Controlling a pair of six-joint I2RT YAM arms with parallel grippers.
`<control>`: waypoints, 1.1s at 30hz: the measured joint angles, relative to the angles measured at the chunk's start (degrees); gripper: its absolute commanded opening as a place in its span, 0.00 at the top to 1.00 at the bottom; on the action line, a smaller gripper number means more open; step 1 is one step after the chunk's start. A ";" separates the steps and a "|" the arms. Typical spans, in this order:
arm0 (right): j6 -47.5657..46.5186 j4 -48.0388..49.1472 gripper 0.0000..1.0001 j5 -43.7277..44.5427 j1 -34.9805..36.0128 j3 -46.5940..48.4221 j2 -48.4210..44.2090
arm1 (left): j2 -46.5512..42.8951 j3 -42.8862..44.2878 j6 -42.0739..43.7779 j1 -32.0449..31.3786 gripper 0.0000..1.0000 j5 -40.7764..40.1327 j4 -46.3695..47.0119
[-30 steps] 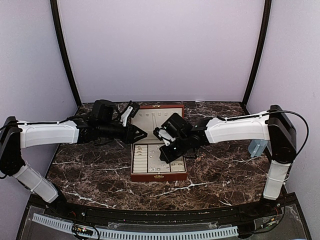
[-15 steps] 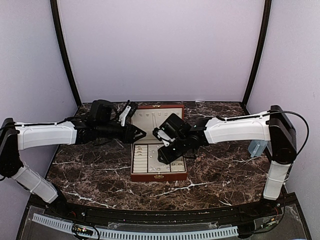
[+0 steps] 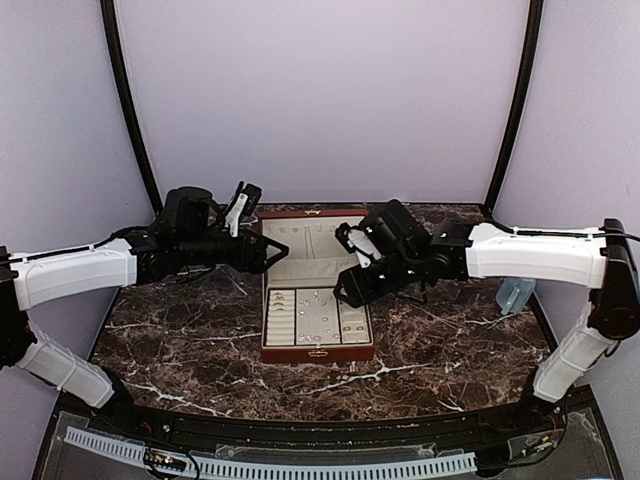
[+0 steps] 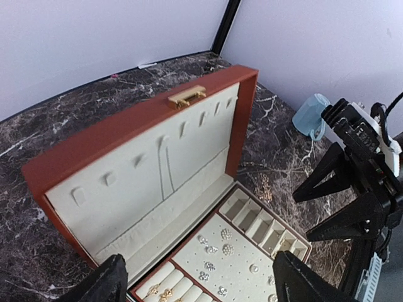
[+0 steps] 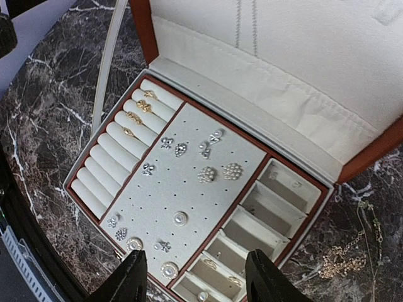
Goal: Organize the mixed jewelry
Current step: Insert the earring into the earring holder, then pick up the necklace from the center of the board.
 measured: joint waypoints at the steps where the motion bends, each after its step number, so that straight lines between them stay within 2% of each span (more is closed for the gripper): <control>1: 0.31 0.31 0.47 0.07 -0.90 -1.11 -1.40 | -0.24 0.74 0.02 0.42 0.16 -0.13 -0.48; 8: 1.11 1.33 0.55 2.54 -10.29 -8.39 -5.03 | -2.64 3.43 0.68 5.88 0.14 -0.31 -2.03; 14: -0.44 1.25 0.60 3.76 -18.69 -11.87 -0.46 | -3.34 3.21 0.66 11.47 0.13 0.04 -3.19; 18: -2.91 1.68 0.64 4.09 -22.21 -11.54 4.37 | -4.57 1.99 1.05 12.46 0.14 -0.22 -3.30; 23: -7.41 1.88 0.69 4.70 -23.52 -8.85 10.16 | -5.64 0.35 1.75 12.46 0.14 -0.92 -3.23; 33: -12.85 3.45 0.76 4.98 -23.52 -5.92 13.97 | -5.68 -0.55 2.56 12.46 0.14 -1.29 -3.21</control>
